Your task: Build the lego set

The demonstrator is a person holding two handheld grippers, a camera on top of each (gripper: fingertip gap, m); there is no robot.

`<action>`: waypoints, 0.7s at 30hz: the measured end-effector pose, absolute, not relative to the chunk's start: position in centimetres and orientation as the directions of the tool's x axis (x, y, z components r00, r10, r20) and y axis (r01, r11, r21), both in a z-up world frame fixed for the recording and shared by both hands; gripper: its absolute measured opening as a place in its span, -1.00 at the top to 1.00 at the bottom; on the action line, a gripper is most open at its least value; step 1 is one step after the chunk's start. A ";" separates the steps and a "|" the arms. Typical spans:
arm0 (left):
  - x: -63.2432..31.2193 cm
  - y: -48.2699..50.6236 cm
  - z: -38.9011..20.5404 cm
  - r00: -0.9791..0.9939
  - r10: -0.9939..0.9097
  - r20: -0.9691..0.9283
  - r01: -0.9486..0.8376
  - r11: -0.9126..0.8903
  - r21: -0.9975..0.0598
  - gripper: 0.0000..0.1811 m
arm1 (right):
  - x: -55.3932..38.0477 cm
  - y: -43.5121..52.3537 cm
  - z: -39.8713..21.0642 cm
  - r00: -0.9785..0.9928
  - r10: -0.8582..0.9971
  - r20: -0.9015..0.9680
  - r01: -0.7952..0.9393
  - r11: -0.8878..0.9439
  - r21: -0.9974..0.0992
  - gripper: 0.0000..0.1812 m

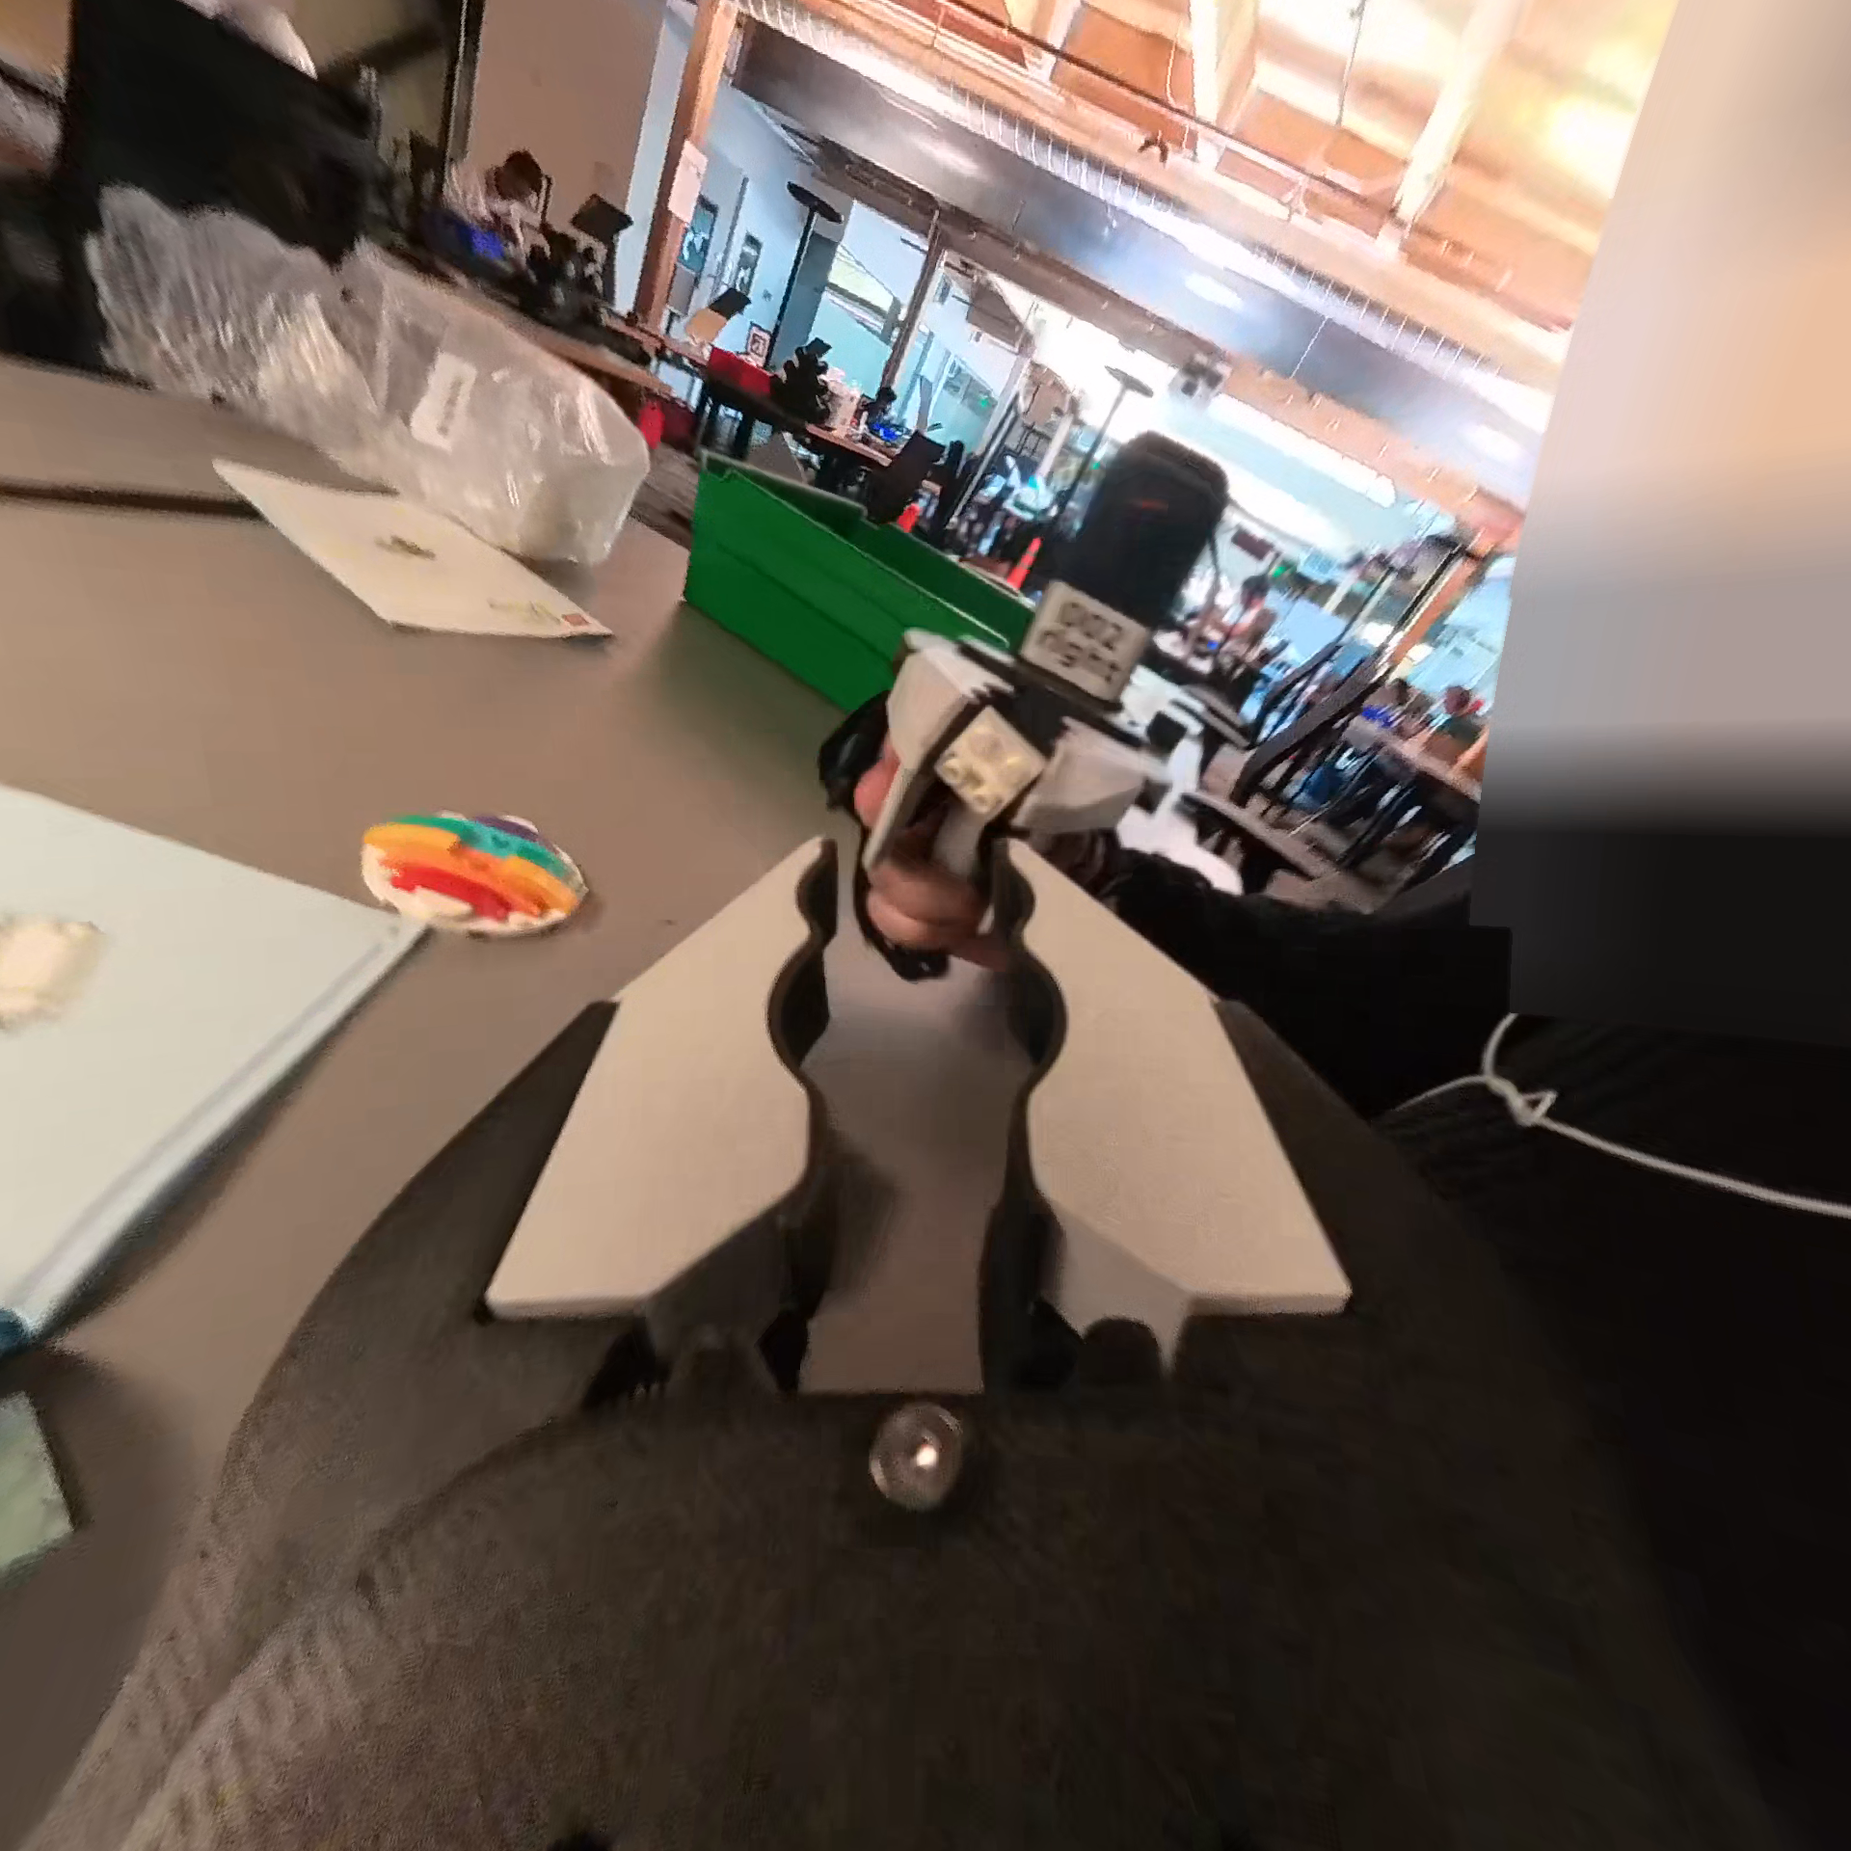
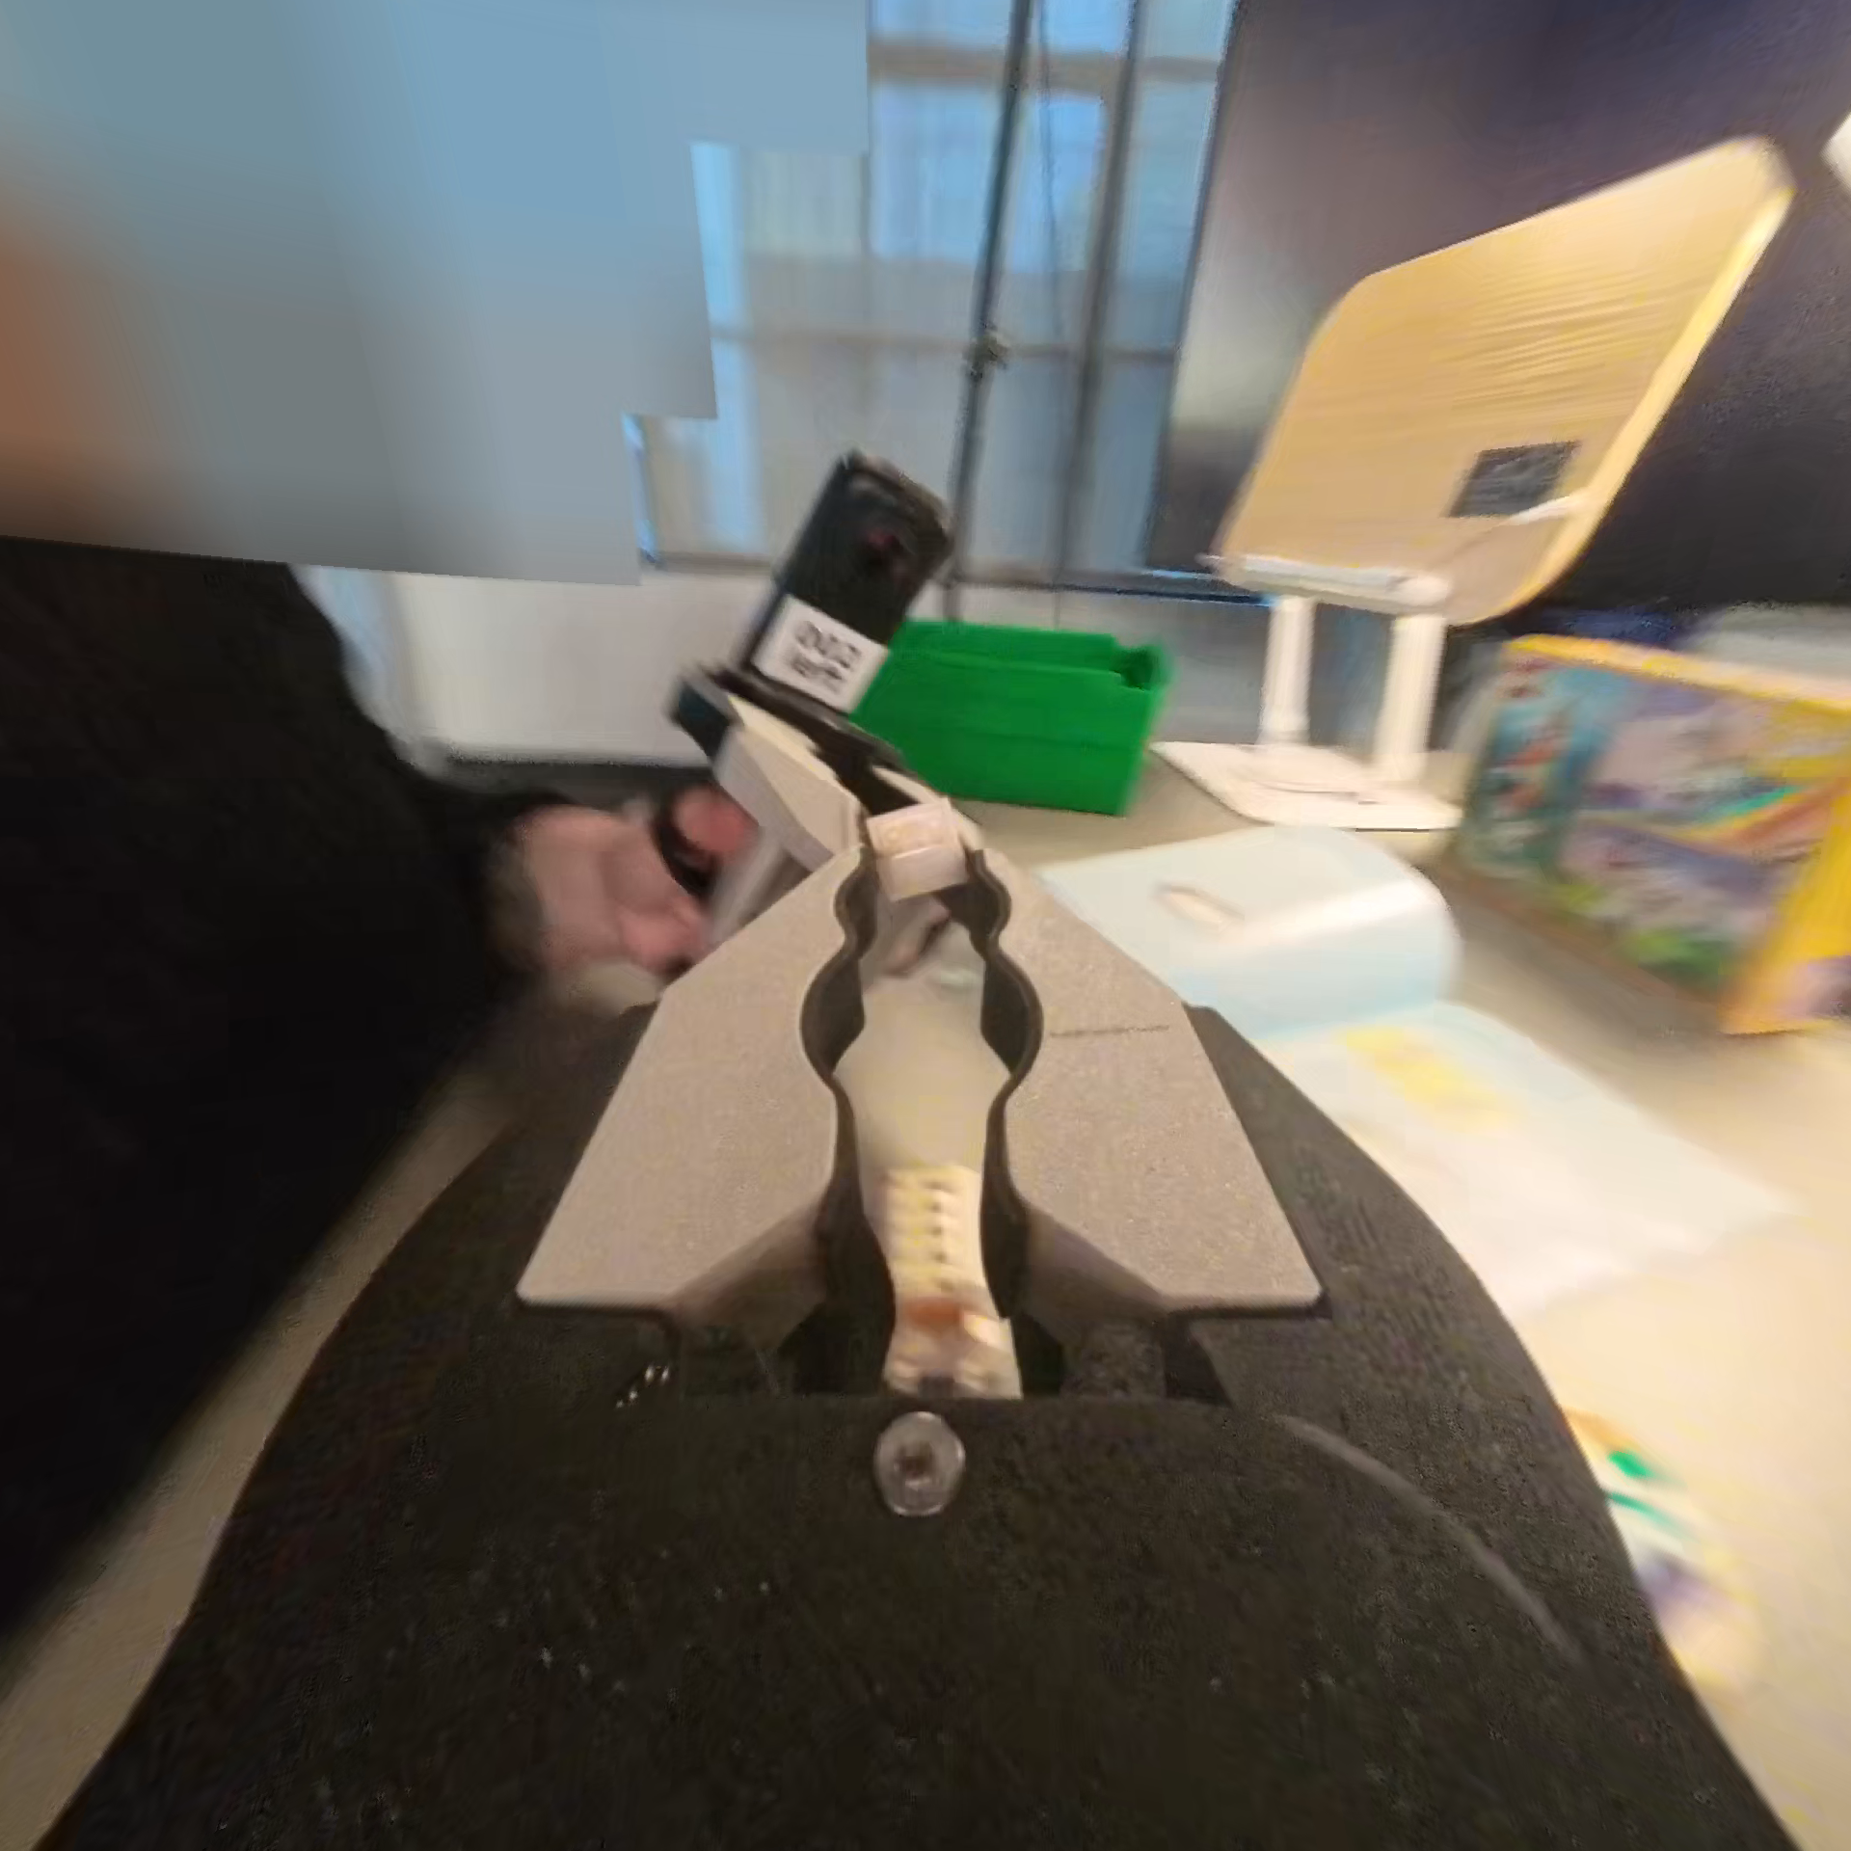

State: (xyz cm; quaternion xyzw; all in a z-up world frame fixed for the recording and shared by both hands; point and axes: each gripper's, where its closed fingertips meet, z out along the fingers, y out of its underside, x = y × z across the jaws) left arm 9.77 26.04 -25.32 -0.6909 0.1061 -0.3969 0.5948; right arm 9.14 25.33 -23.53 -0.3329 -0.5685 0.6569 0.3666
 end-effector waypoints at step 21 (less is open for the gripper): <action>9.7 28.4 -23.8 0.810 -0.263 -0.524 -0.511 0.121 -0.851 0.62 | 8.3 26.6 -23.2 -0.664 0.409 -0.626 0.152 -0.746 -0.649 0.82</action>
